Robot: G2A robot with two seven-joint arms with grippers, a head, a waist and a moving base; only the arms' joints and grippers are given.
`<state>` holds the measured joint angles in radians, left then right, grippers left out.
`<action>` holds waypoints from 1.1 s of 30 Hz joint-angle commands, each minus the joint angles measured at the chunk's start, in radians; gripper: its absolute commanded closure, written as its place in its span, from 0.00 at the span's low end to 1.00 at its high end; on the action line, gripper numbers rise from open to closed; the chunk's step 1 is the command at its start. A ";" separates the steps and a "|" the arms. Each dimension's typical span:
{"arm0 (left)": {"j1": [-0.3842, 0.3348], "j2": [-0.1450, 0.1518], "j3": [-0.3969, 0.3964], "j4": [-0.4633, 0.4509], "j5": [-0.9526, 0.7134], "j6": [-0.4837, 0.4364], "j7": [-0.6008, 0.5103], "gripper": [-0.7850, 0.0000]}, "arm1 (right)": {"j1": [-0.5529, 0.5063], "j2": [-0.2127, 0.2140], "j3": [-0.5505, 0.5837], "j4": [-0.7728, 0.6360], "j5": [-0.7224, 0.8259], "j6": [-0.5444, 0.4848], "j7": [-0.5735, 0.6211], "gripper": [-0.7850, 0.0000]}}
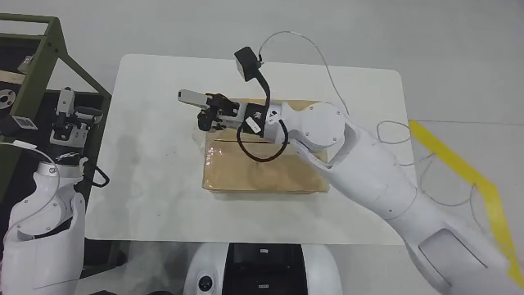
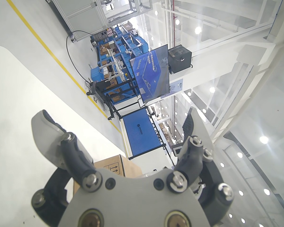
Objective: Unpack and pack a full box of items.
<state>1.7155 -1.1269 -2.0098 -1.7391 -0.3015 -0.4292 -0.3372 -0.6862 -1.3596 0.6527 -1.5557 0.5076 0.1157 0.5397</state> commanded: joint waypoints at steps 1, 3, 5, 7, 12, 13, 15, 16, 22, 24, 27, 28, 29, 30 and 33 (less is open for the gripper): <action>0.000 0.000 0.000 0.000 0.000 0.000 0.000 0.00 | -0.017 0.005 0.015 -0.012 -0.009 0.026 0.009 0.00; 0.000 0.000 0.000 0.000 0.000 0.000 0.000 0.00 | -0.040 0.012 0.032 -0.025 -0.018 0.052 0.021 0.00; 0.000 0.000 0.000 0.000 0.000 0.000 0.000 0.00 | -0.063 0.019 0.049 -0.039 -0.029 0.075 0.029 0.00; 0.000 0.000 0.000 0.000 0.000 0.000 0.000 0.00 | -0.087 0.026 0.065 -0.055 -0.040 0.094 0.035 0.00; 0.000 0.000 0.000 0.000 0.000 0.000 0.000 0.00 | -0.140 0.041 0.101 -0.098 -0.074 0.132 0.055 0.00; 0.000 0.000 0.000 0.000 0.000 0.000 0.000 0.00 | -0.150 0.044 0.108 -0.108 -0.081 0.139 0.059 0.00; 0.000 0.000 0.000 0.000 0.000 0.000 0.000 0.00 | -0.168 0.049 0.119 -0.126 -0.098 0.156 0.070 0.00; 0.000 0.000 0.000 0.000 0.000 0.000 0.000 0.00 | -0.176 0.052 0.125 -0.133 -0.106 0.165 0.075 0.00; 0.000 0.000 0.000 0.000 0.000 0.000 0.000 0.00 | -0.231 0.068 0.167 -0.169 -0.141 0.195 0.090 0.00; 0.000 0.000 0.000 0.000 0.000 0.000 0.000 0.00 | -0.251 0.073 0.183 -0.175 -0.145 0.200 0.092 0.00; 0.000 0.000 0.000 0.000 0.000 0.000 0.000 0.00 | -0.276 0.079 0.200 -0.177 -0.153 0.207 0.096 0.00; 0.000 0.000 0.000 0.000 0.000 0.000 0.000 0.00 | -0.284 0.080 0.204 -0.176 -0.153 0.209 0.097 0.00; 0.000 0.000 0.000 0.000 0.000 0.000 0.000 0.00 | -0.292 0.081 0.209 -0.176 -0.152 0.209 0.098 0.00; 0.000 0.000 0.000 0.000 0.000 0.000 0.000 0.00 | -0.299 0.082 0.212 -0.176 -0.153 0.209 0.100 0.00; 0.000 0.000 0.000 0.000 0.000 0.000 0.000 0.00 | -0.319 0.086 0.221 -0.174 -0.159 0.210 0.098 0.00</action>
<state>1.7155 -1.1269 -2.0098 -1.7391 -0.3015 -0.4292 -0.3372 -0.9999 -1.2749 0.8709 -1.7303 0.3504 0.3259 0.6391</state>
